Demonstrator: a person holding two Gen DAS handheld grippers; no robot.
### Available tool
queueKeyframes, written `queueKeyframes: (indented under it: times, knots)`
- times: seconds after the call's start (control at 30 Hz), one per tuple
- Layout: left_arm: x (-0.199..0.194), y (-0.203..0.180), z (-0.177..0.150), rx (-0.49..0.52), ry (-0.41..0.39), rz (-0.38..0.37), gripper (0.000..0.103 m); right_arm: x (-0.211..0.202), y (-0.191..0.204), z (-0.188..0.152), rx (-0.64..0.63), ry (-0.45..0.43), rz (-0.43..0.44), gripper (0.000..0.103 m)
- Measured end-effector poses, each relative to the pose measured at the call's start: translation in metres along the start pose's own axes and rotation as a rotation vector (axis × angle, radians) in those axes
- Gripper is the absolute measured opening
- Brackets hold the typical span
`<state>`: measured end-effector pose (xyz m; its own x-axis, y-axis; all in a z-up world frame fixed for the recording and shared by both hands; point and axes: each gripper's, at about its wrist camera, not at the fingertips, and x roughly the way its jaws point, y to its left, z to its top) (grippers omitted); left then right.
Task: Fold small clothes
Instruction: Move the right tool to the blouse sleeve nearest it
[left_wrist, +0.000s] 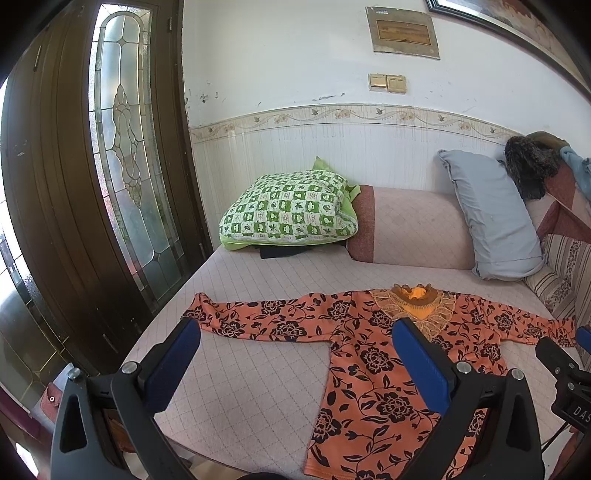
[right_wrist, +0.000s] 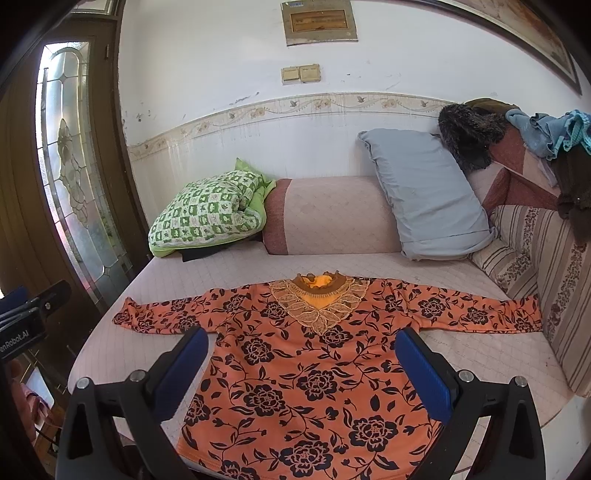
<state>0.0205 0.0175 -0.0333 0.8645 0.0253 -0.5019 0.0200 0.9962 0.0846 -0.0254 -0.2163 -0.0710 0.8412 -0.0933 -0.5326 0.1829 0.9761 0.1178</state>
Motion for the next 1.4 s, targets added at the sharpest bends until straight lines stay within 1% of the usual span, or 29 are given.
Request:
queueKeyframes:
  times: [0.37, 0.47, 0.53, 0.6, 0.67, 0.73, 0.83, 0.87, 0.93, 1.03, 1.07, 1.13, 1.23, 1.3, 1.33, 1.4]
  knots:
    - [0.006, -0.003, 0.0, 0.013, 0.016, -0.003, 0.103, 0.005, -0.004, -0.001, 0.003, 0.008, -0.002, 0.102]
    - [0.013, -0.005, -0.004, 0.015, 0.039, -0.014, 0.103, 0.009, -0.007, -0.002, 0.001, 0.013, -0.009, 0.102]
    - [0.025, -0.005, -0.012, 0.007, 0.09, -0.045, 0.103, 0.013, -0.01, -0.004, -0.002, 0.022, -0.02, 0.102]
    - [0.039, -0.008, -0.03, -0.002, 0.167, -0.081, 0.103, 0.017, -0.014, -0.006, -0.006, 0.027, -0.042, 0.102]
    - [0.053, -0.015, -0.058, -0.008, 0.273, -0.131, 0.103, 0.021, -0.02, -0.009, -0.016, 0.026, -0.078, 0.102]
    - [0.059, -0.022, -0.092, -0.026, 0.351, -0.178, 0.103, 0.024, -0.026, -0.012, -0.022, 0.027, -0.111, 0.102]
    - [0.056, -0.034, -0.137, -0.04, 0.449, -0.256, 0.103, 0.028, -0.034, -0.014, -0.028, 0.024, -0.147, 0.102]
    - [0.053, -0.035, -0.148, -0.049, 0.462, -0.277, 0.103, 0.028, -0.036, -0.014, -0.032, 0.021, -0.157, 0.102]
    - [0.039, -0.041, -0.16, -0.053, 0.468, -0.323, 0.103, 0.028, -0.039, -0.014, -0.04, 0.014, -0.168, 0.102]
    - [0.018, -0.047, -0.158, -0.018, 0.419, -0.352, 0.103, 0.028, -0.045, -0.013, -0.042, -0.002, -0.179, 0.102]
    - [0.012, -0.049, -0.157, -0.002, 0.405, -0.364, 0.103, 0.028, -0.047, -0.013, -0.037, -0.004, -0.178, 0.102]
    - [0.003, -0.056, -0.157, 0.059, 0.402, -0.386, 0.103, 0.029, -0.053, -0.011, -0.021, -0.007, -0.172, 0.102]
    - [0.007, -0.065, -0.158, 0.152, 0.45, -0.403, 0.103, 0.034, -0.064, -0.009, -0.001, -0.011, -0.176, 0.102]
    - [0.013, -0.075, -0.16, 0.19, 0.477, -0.405, 0.103, 0.039, -0.074, -0.009, 0.018, -0.01, -0.179, 0.102]
    - [0.017, -0.079, -0.159, 0.201, 0.482, -0.408, 0.103, 0.043, -0.08, -0.009, 0.029, -0.009, -0.181, 0.102]
    - [0.028, -0.088, -0.152, 0.208, 0.458, -0.401, 0.103, 0.053, -0.095, -0.01, 0.051, 0.0, -0.183, 0.102]
